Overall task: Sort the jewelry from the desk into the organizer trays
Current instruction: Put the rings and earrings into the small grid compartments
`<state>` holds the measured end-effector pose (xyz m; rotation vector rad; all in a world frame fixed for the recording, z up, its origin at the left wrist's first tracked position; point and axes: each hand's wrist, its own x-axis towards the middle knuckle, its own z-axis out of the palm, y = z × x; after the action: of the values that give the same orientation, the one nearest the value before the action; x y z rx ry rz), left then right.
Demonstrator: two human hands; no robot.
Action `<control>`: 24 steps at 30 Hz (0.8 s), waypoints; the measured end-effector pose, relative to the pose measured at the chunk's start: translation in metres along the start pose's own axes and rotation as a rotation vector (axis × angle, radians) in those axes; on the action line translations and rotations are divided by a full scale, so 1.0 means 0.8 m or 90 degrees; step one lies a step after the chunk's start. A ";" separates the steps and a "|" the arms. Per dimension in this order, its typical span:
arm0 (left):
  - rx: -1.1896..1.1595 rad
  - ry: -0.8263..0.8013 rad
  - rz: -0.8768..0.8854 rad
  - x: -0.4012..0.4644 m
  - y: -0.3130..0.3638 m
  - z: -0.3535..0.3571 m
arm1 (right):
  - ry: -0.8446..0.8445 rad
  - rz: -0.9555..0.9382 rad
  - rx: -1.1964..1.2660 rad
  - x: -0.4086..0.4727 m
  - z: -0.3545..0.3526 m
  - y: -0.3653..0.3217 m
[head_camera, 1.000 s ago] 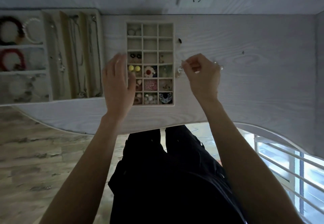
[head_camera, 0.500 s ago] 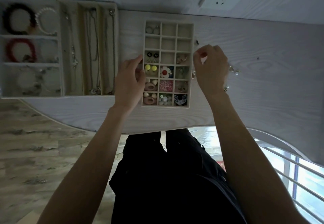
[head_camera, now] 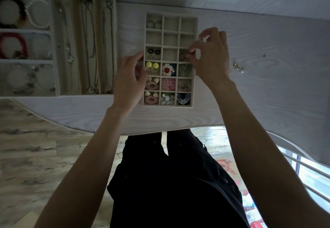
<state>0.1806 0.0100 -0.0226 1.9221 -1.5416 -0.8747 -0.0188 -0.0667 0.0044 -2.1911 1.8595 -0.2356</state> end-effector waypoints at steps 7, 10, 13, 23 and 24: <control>-0.004 0.004 0.001 -0.001 0.000 -0.001 | 0.001 0.042 -0.133 0.001 0.001 -0.017; -0.006 0.008 0.013 -0.002 -0.001 -0.001 | -0.006 0.035 -0.131 0.003 -0.004 -0.016; -0.012 0.008 0.005 -0.003 0.000 -0.002 | -0.055 0.012 -0.116 0.006 -0.006 -0.015; -0.009 0.014 0.002 -0.002 -0.001 0.000 | -0.055 0.009 -0.120 0.007 -0.008 -0.016; -0.009 0.013 0.002 -0.002 -0.001 0.000 | -0.045 0.011 -0.118 0.006 -0.007 -0.015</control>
<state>0.1811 0.0116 -0.0230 1.9126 -1.5222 -0.8596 -0.0086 -0.0699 0.0134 -2.2687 1.9295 0.0181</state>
